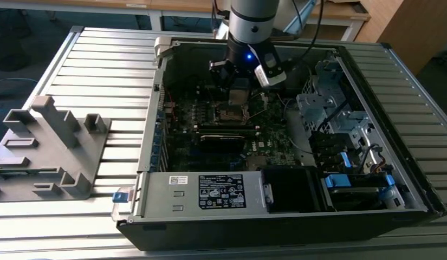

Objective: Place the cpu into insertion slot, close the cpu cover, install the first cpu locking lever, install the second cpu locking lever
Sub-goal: 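Place the cpu into insertion slot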

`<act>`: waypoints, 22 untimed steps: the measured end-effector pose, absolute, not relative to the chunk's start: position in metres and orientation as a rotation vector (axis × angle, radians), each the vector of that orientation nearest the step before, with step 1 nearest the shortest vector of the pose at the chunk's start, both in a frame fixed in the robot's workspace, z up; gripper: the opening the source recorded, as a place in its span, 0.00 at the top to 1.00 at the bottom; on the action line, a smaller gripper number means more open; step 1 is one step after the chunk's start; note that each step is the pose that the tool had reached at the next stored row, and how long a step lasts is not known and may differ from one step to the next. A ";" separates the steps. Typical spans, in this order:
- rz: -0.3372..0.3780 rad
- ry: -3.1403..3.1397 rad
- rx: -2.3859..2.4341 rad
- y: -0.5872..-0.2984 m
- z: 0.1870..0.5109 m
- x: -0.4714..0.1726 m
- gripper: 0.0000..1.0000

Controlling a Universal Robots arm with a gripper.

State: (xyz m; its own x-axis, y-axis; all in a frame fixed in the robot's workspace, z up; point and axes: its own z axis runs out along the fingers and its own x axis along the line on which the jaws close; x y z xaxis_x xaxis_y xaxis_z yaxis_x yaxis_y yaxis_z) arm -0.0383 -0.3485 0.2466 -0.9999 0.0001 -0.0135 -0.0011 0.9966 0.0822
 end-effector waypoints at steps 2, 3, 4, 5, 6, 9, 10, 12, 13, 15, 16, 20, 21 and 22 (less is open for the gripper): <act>0.129 3.126 -0.017 -0.348 0.244 -0.040 0.46; 0.129 3.126 -0.018 -0.348 0.242 -0.041 0.46; 0.128 3.126 -0.018 -0.349 0.240 -0.042 0.46; 0.126 3.126 -0.018 -0.348 0.238 -0.043 0.46; 0.126 3.126 -0.017 -0.348 0.237 -0.043 0.46; 0.126 3.125 0.014 -0.348 0.233 -0.043 0.46; 0.126 3.124 0.042 -0.348 0.232 -0.043 0.46; 0.125 3.122 0.098 -0.348 0.230 -0.043 0.46; 0.125 3.120 0.126 -0.348 0.229 -0.043 0.46; 0.124 3.116 0.182 -0.348 0.227 -0.043 0.46; 0.124 3.113 0.211 -0.348 0.226 -0.043 0.46; 0.122 3.101 0.324 -0.349 0.224 -0.043 0.46; 0.122 3.097 0.351 -0.349 0.224 -0.043 0.46; 0.122 3.093 0.378 -0.348 0.224 -0.043 0.46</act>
State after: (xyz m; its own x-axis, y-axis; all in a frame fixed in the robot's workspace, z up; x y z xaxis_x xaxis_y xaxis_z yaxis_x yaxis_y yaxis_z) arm -0.0429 -0.3485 0.2240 -0.9703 0.2416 -0.0135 0.2398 0.9675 0.0803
